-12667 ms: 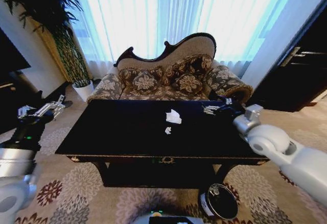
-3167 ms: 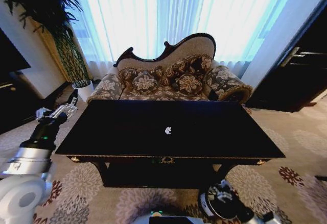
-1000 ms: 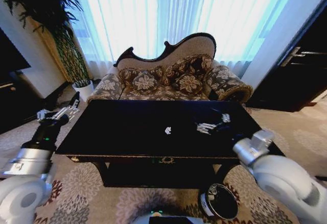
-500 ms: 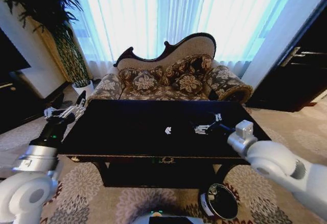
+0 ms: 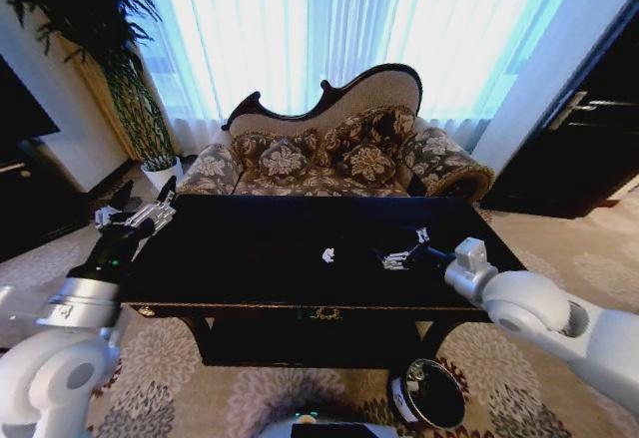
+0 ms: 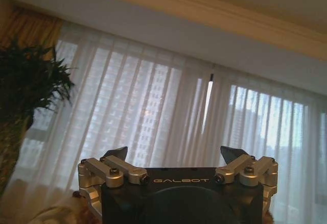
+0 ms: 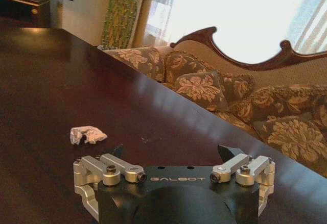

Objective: Move to the front of the table and place the trash on the table into the trash bin.

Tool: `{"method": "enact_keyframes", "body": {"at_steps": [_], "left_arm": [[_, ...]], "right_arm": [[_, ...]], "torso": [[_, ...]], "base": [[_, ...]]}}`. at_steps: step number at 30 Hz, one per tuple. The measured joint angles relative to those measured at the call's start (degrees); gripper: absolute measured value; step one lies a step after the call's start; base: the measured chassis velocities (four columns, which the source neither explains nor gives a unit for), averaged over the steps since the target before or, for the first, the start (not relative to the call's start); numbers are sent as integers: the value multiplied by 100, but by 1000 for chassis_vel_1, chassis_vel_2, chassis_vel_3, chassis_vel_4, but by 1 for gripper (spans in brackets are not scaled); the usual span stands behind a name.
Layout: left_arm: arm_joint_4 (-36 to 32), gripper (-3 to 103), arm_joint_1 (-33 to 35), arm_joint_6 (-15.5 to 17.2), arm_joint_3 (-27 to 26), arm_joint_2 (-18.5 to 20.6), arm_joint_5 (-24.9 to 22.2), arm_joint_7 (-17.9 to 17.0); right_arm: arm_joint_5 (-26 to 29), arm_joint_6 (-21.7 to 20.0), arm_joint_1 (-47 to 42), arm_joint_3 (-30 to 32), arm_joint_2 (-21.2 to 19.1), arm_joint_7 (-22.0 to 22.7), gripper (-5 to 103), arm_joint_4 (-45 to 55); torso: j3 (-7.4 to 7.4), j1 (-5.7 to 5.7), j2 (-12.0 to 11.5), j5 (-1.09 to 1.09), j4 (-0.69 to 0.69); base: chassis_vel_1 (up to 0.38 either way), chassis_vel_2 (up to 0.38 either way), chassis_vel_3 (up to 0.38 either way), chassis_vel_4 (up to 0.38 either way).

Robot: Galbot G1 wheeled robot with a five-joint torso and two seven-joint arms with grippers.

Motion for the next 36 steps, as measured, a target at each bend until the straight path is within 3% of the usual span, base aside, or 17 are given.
{"method": "enact_keyframes", "body": {"at_steps": [6, 8, 12, 17, 20, 22, 25, 27, 31, 36], "left_arm": [[16, 100, -57, 16, 65, -55, 8, -40], [-22, 100, -77, 16, 92, -110, 5, -16], [-35, 100, -66, 9, 73, -130, -3, -4], [-47, 100, 26, -29, -159, -97, -98, 29], [-58, 100, 46, -35, -200, -90, -117, 32], [-62, 100, 51, -37, -212, -86, -122, 33], [-62, 100, 40, -37, -187, -91, -113, 35], [-66, 100, 37, -37, -142, -108, -95, 35], [-97, 100, 66, -37, -126, -138, -83, 37], [-124, 100, 83, -38, -143, -146, -82, 38]], "right_arm": [[210, -25, -163, 44, -414, 343, 100, 216], [712, -201, -240, 56, -664, 719, 100, 374], [1275, -345, -266, 144, -928, 971, 100, 438], [1717, -284, -172, 434, -1398, 1029, 100, 115], [1882, -246, -140, 485, -1447, 1032, 100, 110], [1962, -193, -129, 502, -1462, 938, 100, 142], [1602, 73, -169, 469, -1457, 299, 100, 244], [1265, 479, -286, 360, -1413, -216, 100, 344], [1900, 672, -298, 348, -1376, -292, 100, 528], [2273, 794, -227, 492, -1479, -288, 100, 194]], "torso": [[0, 0, 0, -1, 0], [0, 0, 0, 0, 0], [0, 0, 0, 0, 0], [0, 0, 1, -1, 1], [0, 0, 0, -1, 1], [0, 0, 0, -1, 1], [0, 0, 1, -1, 0], [0, -1, 1, 0, 0], [0, -1, 0, 0, 0], [0, -2, 1, -1, 0]], "base": [[0, 0, 0, 0], [0, 0, 0, 0], [0, 0, 0, 0], [0, 0, 0, 0], [0, 0, 0, 0], [0, 0, 0, 0], [0, 0, 0, 0], [0, 0, 0, 0], [0, 0, 0, 0], [0, 0, 0, 0]]}}
